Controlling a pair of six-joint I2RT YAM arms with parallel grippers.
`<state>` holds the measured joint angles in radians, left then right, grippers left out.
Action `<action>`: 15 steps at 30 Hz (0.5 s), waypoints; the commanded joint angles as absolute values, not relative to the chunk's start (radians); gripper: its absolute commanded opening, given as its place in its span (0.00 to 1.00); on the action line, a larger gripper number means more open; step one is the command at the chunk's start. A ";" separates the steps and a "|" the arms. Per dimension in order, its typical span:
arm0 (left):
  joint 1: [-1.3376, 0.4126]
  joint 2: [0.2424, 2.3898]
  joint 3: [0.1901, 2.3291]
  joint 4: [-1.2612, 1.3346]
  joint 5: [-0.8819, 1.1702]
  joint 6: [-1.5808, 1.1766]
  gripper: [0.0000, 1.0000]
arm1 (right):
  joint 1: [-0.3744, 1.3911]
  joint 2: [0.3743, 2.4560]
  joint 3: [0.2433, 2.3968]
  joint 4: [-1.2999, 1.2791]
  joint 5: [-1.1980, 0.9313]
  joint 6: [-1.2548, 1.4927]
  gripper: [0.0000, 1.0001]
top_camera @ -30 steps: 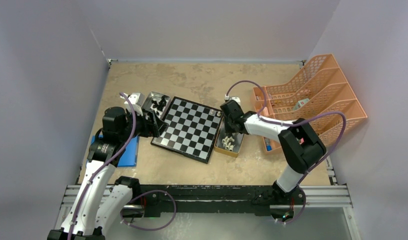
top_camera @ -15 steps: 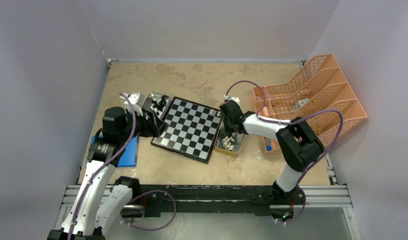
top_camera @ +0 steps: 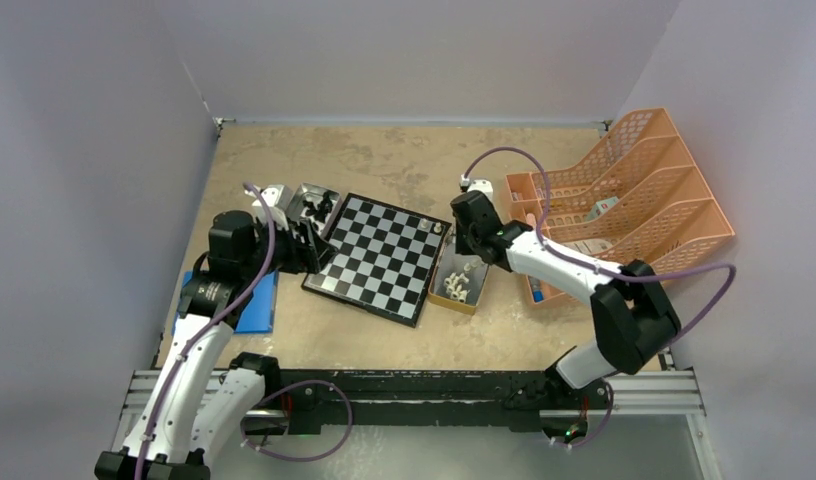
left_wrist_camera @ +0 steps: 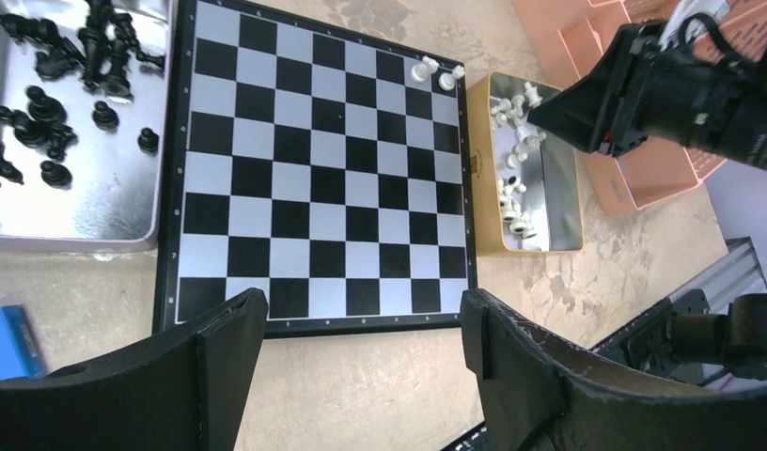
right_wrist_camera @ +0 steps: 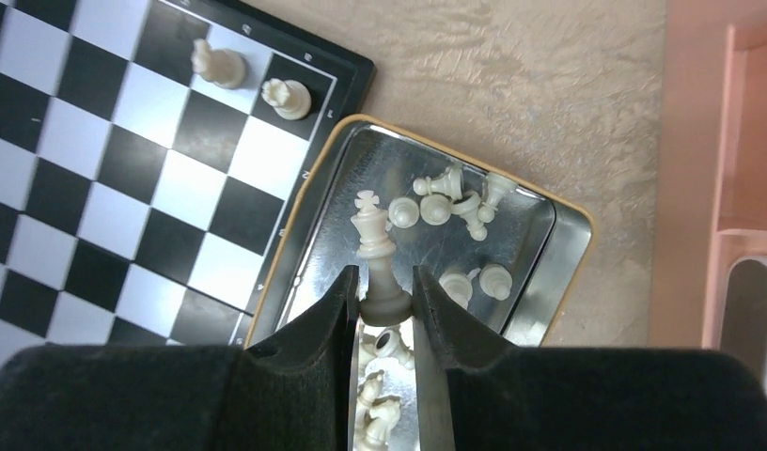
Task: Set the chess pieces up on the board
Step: Pick up the chess piece from the storage box, then place the chess piece on the chessboard.
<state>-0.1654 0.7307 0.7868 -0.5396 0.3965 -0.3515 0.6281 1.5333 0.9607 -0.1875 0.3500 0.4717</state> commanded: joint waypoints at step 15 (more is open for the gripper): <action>-0.170 1.007 0.954 -0.368 0.759 -0.533 0.64 | 0.699 1.208 0.815 0.217 -0.009 0.361 0.13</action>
<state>-0.1661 0.9524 0.8696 -0.4538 0.6510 -0.4889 0.6834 1.2549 0.8471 0.0288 0.1257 0.3916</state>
